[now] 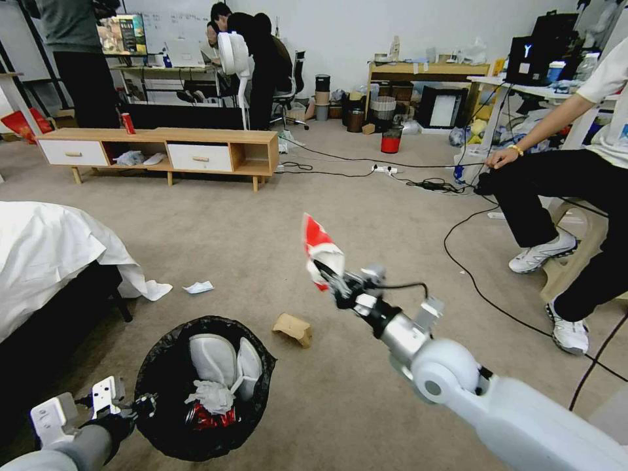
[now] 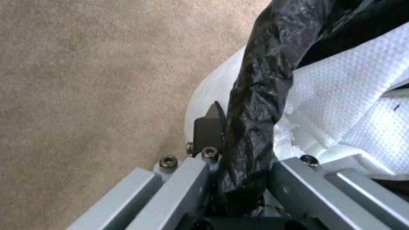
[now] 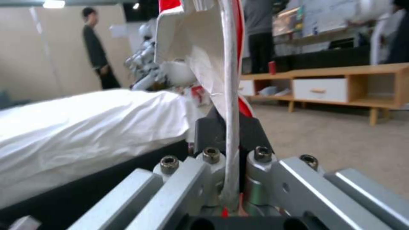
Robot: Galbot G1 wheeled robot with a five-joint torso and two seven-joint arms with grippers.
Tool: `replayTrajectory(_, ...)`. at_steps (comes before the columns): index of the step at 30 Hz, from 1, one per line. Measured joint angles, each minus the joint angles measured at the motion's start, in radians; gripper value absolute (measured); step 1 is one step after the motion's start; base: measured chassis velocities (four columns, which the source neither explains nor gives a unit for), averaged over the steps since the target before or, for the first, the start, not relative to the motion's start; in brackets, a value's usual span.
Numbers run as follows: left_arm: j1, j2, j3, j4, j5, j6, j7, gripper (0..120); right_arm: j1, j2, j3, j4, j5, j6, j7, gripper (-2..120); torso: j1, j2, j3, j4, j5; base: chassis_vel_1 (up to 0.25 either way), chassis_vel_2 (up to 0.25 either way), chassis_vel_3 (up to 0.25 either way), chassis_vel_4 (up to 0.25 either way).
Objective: Pick up the trash bin and place the garbage on the floor into it.
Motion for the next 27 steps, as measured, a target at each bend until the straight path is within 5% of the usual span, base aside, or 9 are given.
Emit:
replayTrajectory(12, -0.016, 0.028, -0.002, 0.007, -0.014, 0.0, -0.002, 0, 0.345, 0.1, -0.294, 0.041, 0.113, -0.182, 0.107, 0, 0.0, 0.0, 0.0, 0.0001, 0.0005, 0.0, 0.0, 0.0, 0.0)
replayTrajectory(27, -0.028, 0.065, -0.021, 0.015, -0.045, 0.0, -0.009, 0, 0.505, 0.209, -0.48, 0.061, 0.215, -0.341, 0.212, 0, 0.0, 0.0, 0.0, 0.0001, 0.0005, 0.0, 0.0, 0.0, 0.0)
